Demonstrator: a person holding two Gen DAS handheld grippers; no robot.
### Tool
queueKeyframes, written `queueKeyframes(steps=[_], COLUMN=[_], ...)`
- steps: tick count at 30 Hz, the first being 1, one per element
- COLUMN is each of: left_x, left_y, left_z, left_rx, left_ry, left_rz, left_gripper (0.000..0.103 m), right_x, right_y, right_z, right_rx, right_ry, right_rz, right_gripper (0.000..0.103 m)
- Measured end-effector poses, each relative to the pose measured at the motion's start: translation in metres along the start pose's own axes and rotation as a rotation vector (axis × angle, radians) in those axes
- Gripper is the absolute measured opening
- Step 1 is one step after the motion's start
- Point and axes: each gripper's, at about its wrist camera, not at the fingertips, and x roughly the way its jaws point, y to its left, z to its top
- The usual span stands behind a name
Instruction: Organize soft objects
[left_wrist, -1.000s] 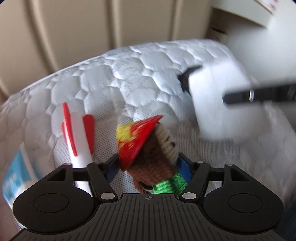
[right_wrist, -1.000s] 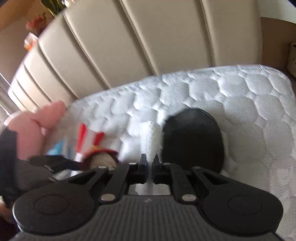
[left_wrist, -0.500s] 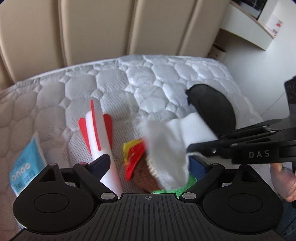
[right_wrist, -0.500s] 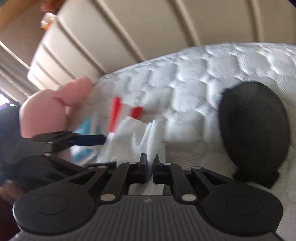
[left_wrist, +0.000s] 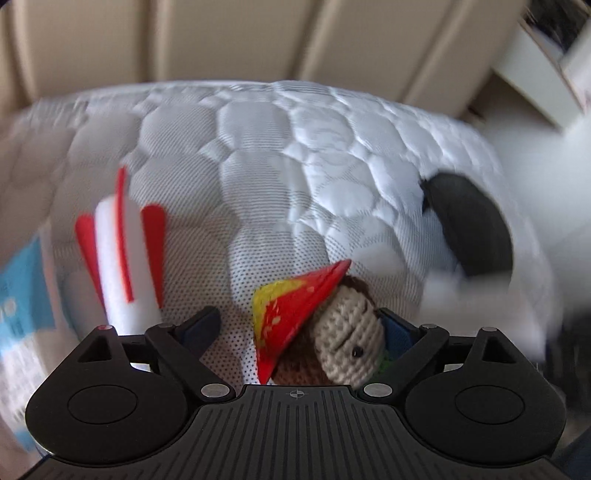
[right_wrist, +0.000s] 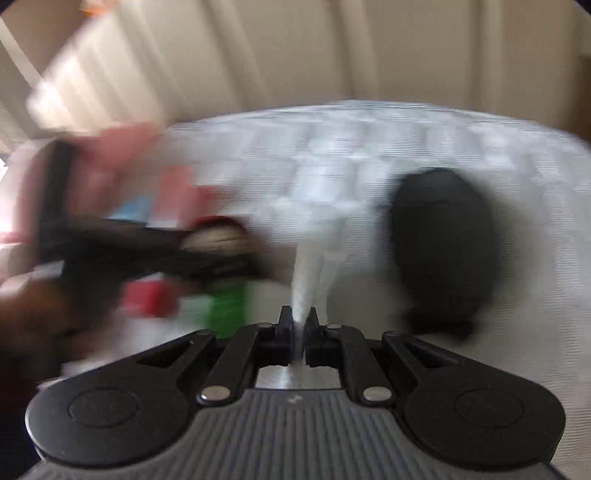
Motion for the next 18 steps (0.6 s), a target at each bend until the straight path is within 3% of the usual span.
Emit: queueKeyframes(steps=[2,4,10,16,18], left_x=[-0.002,-0.001,0.005,0.001,-0.001], left_y=[0.007,0.006,-0.013,-0.029,-0.037], left_z=[0.002,0.002,-0.003,-0.008,-0.011], left_rx=[-0.045,-0.041,0.086,0.159,0.202], left_ry=[0.002,0.004,0.004,-0.042,-0.063], left_rz=[-0.028,-0.032,0.023,0.049,0.075], left_gripper=[0.094,0.094,0.091,0.074,0.074], right_x=[0.003,0.012,0.035,0.034,0.029], right_y=[0.015,0.023,-0.009,-0.037,-0.049], right_z=[-0.003,-0.006,-0.011,-0.004,-0.001], right_rx=[-0.001,-0.014,0.021,-0.019,0.023], right_ry=[0.017,0.054,0.137,0.088,0.07], right_rz=[0.131,0.15,-0.101,-0.334,-0.341], right_gripper=[0.007,0.007,0.007,0.007,0.007])
